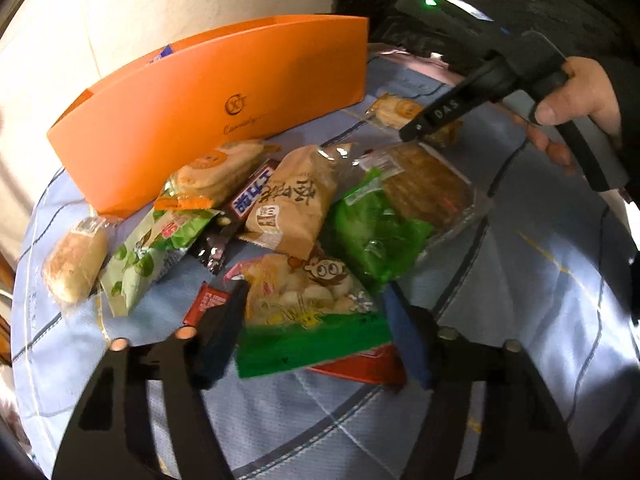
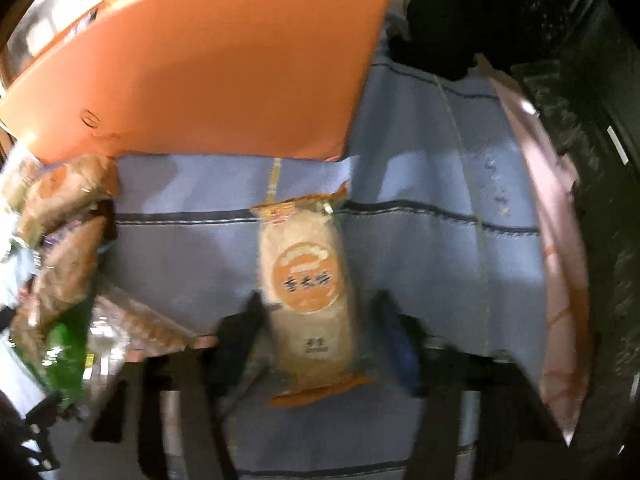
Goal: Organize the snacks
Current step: 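Grasp the green-and-white snack bag with the left tool while the right tool grasps the rice cake packet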
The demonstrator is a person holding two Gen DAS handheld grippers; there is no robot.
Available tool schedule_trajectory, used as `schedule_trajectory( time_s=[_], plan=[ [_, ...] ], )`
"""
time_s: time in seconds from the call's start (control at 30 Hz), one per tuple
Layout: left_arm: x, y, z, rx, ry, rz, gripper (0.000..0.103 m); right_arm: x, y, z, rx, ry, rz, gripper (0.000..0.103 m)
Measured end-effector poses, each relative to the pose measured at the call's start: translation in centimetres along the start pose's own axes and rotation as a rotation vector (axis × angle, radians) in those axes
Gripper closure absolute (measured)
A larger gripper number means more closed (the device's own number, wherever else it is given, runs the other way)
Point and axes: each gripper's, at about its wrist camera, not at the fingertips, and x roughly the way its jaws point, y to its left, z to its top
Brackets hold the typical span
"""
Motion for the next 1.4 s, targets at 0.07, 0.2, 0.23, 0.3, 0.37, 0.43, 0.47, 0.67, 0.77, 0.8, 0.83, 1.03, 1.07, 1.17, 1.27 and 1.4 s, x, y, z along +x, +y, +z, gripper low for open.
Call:
schedule_trajectory(
  time_s=[0.07,0.2,0.23,0.3,0.37,0.43,0.47,0.67,0.77,0.8,0.83,1.03,1.07,1.17,1.27,1.4],
  plan=[
    [-0.2,0.5,0.0,-0.017,0.005,-0.011,0.055,0.0,-0.5,-0.3,0.037,0.004,0.03,0.064],
    [-1.2,1.4,-0.2,-0.058,0.002,-0.03,0.065,0.0,-2.0,-1.1,0.105,0.006,0.084,0.065],
    [-1.4,1.4,-0.2,-0.068,0.0,-0.035,0.066,-0.1,-2.4,-1.3,0.121,0.004,0.099,0.066],
    [-2.1,2.0,-0.4,-0.105,-0.008,-0.045,0.069,-0.3,-2.8,-1.8,0.144,-0.001,0.122,0.066],
    [-2.8,2.9,-0.7,-0.151,-0.024,-0.051,0.07,-0.4,-3.2,-2.2,0.164,-0.006,0.134,0.066],
    [-3.9,3.9,-1.1,-0.199,-0.046,-0.051,0.07,-0.6,-3.3,-2.5,0.182,-0.009,0.127,0.067],
    [-4.5,4.2,-1.2,-0.212,-0.059,-0.047,0.078,-0.6,-3.4,-2.6,0.188,-0.01,0.123,0.067],
    [-5.8,4.0,-0.7,-0.193,-0.064,-0.03,0.094,-0.9,-2.8,-3.3,0.183,-0.004,0.091,0.067],
    [-4.8,3.4,-0.6,-0.187,-0.022,-0.024,0.085,-0.8,-2.3,-3.3,0.163,0.004,0.07,0.066],
    [-4.6,3.2,-0.6,-0.194,-0.027,-0.034,0.076,-0.8,-2.1,-3.3,0.156,0.011,0.071,0.065],
    [-4.7,2.9,-0.5,-0.194,-0.041,-0.027,0.049,-0.8,-2.1,-3.2,0.148,0.013,0.067,0.064],
    [-1.3,1.3,0.7,-0.163,0.015,0.135,0.008,-0.9,-1.7,-3.4,0.131,0.011,0.049,0.063],
    [-0.7,1.0,0.8,-0.142,0.036,0.162,0.009,-0.8,-1.8,-3.4,0.13,0.012,0.05,0.063],
    [0.0,-0.5,0.7,-0.05,0.066,0.169,0.06,-0.7,-1.8,-3.2,0.128,0.014,0.054,0.063],
    [-0.9,-1.6,0.3,0.015,0.04,0.153,0.073,-1.1,-1.6,-3.6,0.129,0.007,0.057,0.063],
    [-2.6,-0.6,-0.3,-0.042,0.011,0.075,0.088,-1.0,-1.9,-3.6,0.145,-0.005,0.061,0.064]
  ],
)
